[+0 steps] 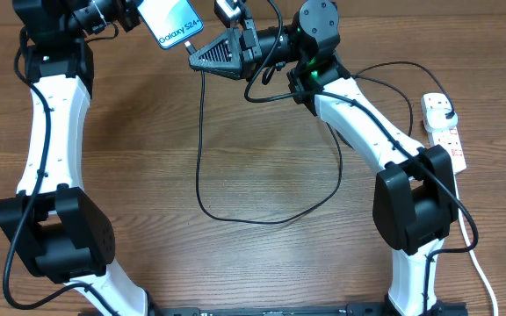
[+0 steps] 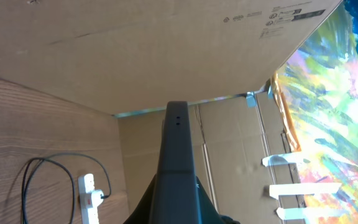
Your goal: Plug charger to phone and switch on socket
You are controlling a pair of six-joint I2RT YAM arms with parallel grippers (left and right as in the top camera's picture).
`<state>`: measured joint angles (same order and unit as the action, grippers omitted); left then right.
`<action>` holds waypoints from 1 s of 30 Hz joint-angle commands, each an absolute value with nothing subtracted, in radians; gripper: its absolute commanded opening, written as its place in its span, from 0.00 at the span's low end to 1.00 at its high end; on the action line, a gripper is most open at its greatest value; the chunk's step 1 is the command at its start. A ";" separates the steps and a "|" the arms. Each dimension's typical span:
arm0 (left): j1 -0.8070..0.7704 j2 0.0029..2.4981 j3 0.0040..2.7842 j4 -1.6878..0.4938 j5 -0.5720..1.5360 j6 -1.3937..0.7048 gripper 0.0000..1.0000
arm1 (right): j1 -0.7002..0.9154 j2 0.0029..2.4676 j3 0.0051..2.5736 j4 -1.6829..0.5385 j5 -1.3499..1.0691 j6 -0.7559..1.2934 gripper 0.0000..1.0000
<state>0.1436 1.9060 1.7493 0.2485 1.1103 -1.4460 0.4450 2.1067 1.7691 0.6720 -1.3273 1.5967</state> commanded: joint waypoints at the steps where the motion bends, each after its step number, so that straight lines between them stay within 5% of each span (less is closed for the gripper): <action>1: 0.144 1.884 1.771 0.260 1.126 -1.458 0.04 | 0.445 2.080 1.785 0.680 -1.303 1.601 0.04; 30: 0.124 1.884 1.771 0.260 1.134 -1.439 0.04 | 0.461 2.080 1.785 0.680 -1.255 1.610 0.04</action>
